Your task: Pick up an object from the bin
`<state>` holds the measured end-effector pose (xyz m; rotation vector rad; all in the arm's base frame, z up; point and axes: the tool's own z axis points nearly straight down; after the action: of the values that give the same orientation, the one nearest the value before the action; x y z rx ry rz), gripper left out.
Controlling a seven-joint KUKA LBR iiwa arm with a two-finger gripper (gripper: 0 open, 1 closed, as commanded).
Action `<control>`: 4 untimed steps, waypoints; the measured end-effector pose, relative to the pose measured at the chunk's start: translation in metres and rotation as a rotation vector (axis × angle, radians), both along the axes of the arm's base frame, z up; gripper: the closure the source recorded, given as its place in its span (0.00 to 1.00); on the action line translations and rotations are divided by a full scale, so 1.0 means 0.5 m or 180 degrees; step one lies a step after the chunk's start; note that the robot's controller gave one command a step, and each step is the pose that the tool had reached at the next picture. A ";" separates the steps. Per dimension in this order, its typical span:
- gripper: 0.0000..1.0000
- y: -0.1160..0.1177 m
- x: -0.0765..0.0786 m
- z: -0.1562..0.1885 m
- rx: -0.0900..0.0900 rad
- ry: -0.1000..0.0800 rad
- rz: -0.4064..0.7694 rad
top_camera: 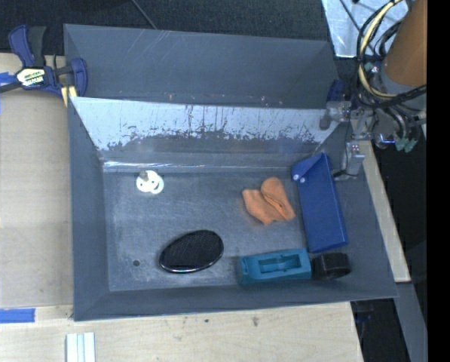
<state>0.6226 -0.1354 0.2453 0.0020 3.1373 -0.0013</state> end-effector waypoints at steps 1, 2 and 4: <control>0.00 0.037 -0.009 -0.096 -0.0001 -0.0015 -0.0219; 1.00 0.014 -0.065 -0.226 0.0000 0.0002 0.0017; 0.00 0.015 -0.065 -0.226 0.0000 0.0002 0.0022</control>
Offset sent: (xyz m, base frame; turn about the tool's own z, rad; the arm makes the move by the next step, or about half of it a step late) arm -0.0332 0.0078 -0.1133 -0.0057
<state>0.5902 -0.1279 0.1325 -0.0087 3.1378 -0.0013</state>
